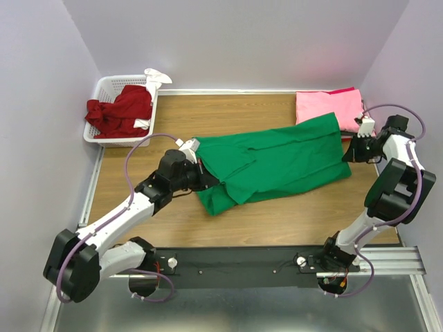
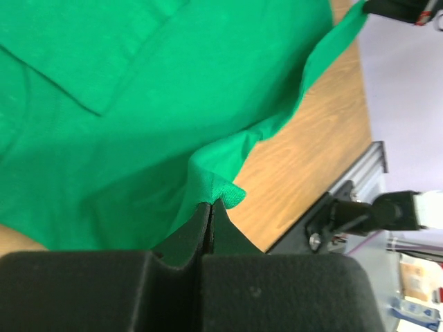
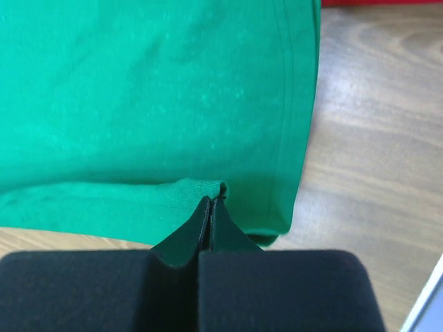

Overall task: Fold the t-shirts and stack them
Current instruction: Fold the tshirt

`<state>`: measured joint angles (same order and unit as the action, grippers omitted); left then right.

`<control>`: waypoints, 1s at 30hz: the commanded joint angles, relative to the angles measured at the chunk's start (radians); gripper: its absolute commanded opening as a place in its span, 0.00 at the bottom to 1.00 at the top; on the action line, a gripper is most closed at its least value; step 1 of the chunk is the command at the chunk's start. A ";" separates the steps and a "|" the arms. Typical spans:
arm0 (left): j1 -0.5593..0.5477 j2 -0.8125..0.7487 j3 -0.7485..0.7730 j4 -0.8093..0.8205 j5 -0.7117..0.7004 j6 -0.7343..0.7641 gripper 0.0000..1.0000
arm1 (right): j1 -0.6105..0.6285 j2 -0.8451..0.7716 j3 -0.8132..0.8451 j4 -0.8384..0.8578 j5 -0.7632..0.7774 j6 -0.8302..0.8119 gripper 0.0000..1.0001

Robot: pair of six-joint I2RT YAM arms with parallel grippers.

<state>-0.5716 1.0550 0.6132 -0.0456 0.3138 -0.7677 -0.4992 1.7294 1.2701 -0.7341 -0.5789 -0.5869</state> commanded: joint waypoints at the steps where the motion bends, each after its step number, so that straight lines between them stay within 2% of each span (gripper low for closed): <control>1: 0.044 0.058 0.062 0.027 0.060 0.080 0.00 | -0.006 0.050 0.040 0.038 -0.065 0.038 0.00; 15: 0.090 0.241 0.191 0.027 0.090 0.163 0.00 | -0.006 0.101 0.038 0.117 -0.049 0.082 0.00; 30: 0.141 0.246 0.258 -0.017 0.093 0.208 0.00 | -0.006 0.108 0.037 0.194 -0.019 0.144 0.00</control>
<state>-0.4480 1.3052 0.8410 -0.0509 0.3801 -0.5892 -0.4992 1.8179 1.2884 -0.5835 -0.6147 -0.4706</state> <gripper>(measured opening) 0.007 0.008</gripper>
